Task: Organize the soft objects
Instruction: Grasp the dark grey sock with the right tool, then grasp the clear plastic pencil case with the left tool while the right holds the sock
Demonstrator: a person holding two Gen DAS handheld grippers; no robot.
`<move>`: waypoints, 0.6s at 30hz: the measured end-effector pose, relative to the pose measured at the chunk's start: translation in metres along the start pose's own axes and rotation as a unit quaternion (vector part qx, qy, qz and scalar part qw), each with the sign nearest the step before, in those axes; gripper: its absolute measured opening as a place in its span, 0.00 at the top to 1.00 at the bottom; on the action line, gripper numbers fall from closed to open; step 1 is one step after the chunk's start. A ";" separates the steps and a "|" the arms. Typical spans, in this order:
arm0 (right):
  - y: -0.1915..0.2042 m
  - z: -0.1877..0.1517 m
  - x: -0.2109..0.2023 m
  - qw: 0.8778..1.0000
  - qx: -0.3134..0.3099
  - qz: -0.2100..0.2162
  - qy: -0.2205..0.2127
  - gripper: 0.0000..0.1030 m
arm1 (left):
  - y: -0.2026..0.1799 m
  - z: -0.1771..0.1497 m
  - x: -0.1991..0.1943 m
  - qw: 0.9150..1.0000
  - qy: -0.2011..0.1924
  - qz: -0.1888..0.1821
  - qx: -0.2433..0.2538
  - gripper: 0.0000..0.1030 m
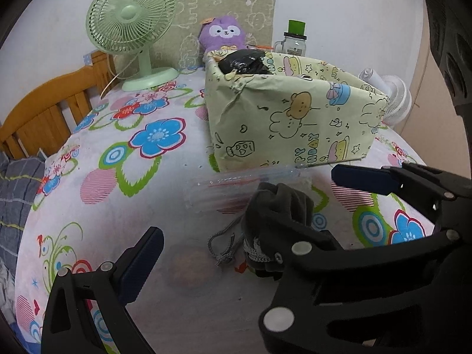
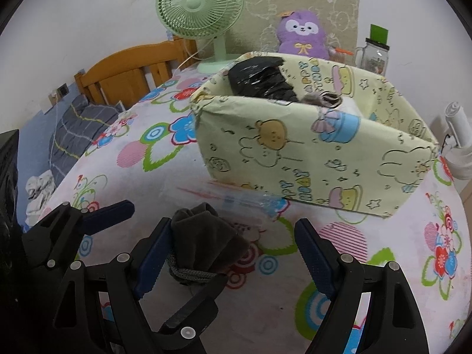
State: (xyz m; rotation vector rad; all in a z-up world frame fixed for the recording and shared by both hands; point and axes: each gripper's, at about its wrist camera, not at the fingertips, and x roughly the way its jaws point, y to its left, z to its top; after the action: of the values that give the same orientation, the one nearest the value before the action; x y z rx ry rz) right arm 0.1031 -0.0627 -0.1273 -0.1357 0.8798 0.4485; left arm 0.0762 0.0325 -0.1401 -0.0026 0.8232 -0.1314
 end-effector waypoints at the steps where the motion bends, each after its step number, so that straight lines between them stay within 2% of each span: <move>1: 0.001 0.000 0.001 1.000 -0.001 0.003 0.001 0.19 | 0.001 0.000 0.000 1.000 0.001 -0.001 -0.003 0.00; 5: 0.006 -0.001 0.008 1.000 0.000 0.025 0.013 0.27 | 0.005 -0.002 0.002 1.000 0.006 -0.002 -0.008 0.00; 7: 0.007 -0.002 0.011 0.999 0.001 0.036 0.018 0.41 | 0.005 -0.002 0.003 1.000 0.009 -0.002 -0.007 0.00; 9: 0.008 -0.003 0.013 0.999 0.002 0.048 0.024 0.49 | 0.006 -0.003 0.004 1.000 0.010 -0.005 -0.007 0.00; 12: 0.011 -0.003 0.013 0.998 -0.001 0.062 0.026 0.54 | 0.005 -0.002 0.004 1.000 0.011 -0.005 -0.006 0.00; 18: 0.007 -0.005 0.006 0.998 0.002 0.060 0.021 0.59 | -0.003 0.002 0.004 1.000 0.009 -0.010 0.001 0.00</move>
State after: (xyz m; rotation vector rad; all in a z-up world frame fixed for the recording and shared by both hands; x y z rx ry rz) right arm 0.0998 -0.0561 -0.1352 -0.0892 0.9325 0.5586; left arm 0.0800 0.0286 -0.1414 -0.0072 0.8421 -0.1511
